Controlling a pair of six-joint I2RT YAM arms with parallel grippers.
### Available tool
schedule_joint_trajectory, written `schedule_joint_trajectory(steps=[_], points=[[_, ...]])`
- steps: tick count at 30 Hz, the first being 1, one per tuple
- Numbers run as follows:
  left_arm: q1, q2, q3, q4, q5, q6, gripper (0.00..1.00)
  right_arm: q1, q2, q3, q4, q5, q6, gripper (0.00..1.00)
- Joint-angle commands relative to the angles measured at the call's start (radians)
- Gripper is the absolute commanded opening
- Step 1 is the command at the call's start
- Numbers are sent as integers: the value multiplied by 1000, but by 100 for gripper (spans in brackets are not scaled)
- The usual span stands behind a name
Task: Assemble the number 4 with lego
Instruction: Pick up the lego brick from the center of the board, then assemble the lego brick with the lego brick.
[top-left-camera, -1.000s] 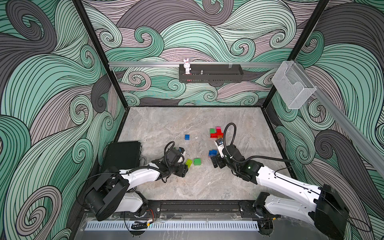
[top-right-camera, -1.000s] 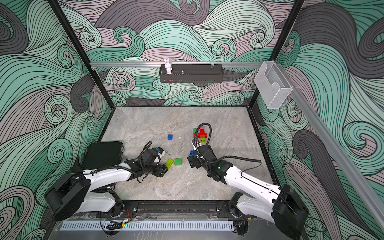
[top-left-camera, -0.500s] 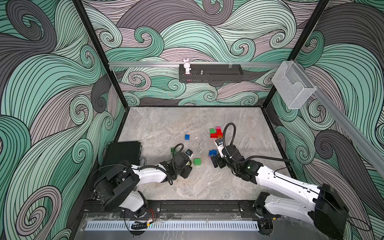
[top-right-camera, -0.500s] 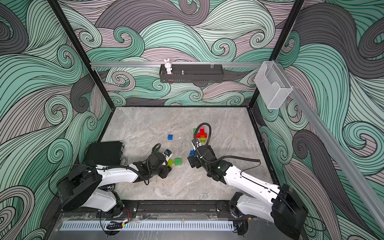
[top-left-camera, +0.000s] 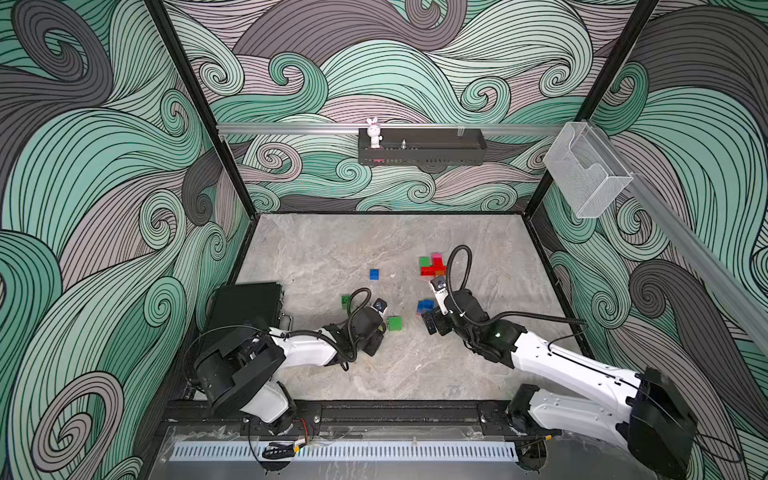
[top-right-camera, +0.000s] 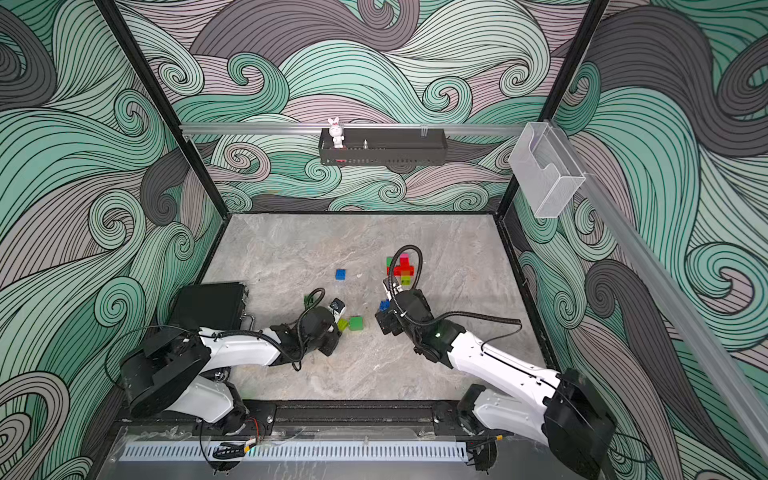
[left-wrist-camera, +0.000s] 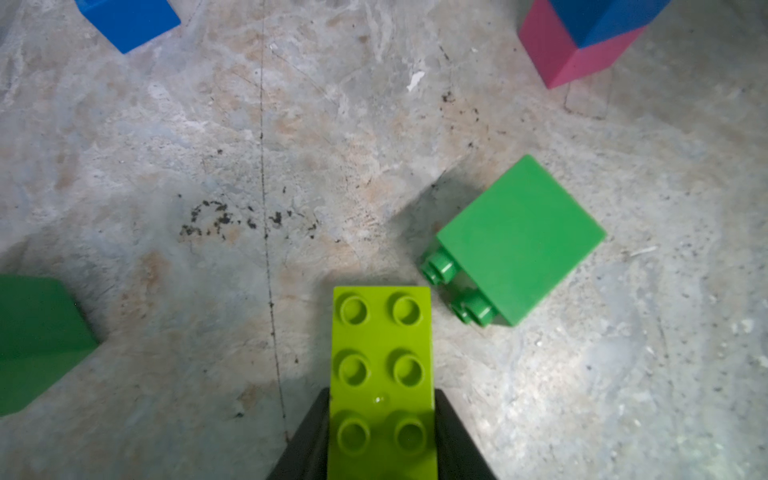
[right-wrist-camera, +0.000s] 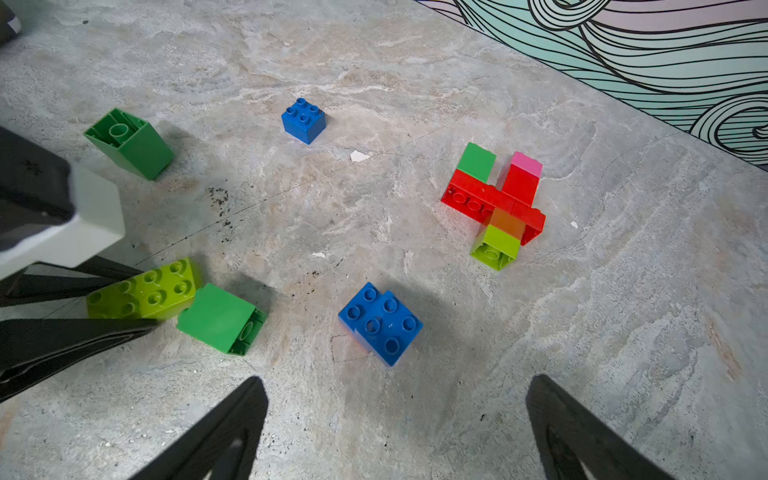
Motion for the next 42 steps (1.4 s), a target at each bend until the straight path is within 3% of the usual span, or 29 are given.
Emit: schedule_joint_trajectory(steps=[1, 9, 14, 19, 23, 27, 37, 42], points=[[-7, 37, -3, -95, -6, -4, 28, -18, -19, -10, -14, -3, 36, 99], [-1, -99, 1, -173, -146, -73, 0, -155, 28, 11, -150, -280, 177, 98], [34, -252, 9, -167, -161, -84, 0, -181, 67, -6, -194, -378, 158, 97], [44, -296, 6, 16, -90, 114, 0, -208, 132, -16, -173, -346, 200, 97], [56, -228, 113, -10, 12, 275, 0, -225, 217, 22, -139, -313, 211, 96], [72, -160, 188, -31, 161, 369, 0, -238, 293, 57, -97, -289, 211, 95], [97, -79, 235, 26, 347, 564, 0, -271, 398, 139, -75, -245, 229, 94], [137, -10, 322, -77, 499, 638, 0, -278, 377, 133, -69, -272, 214, 94]])
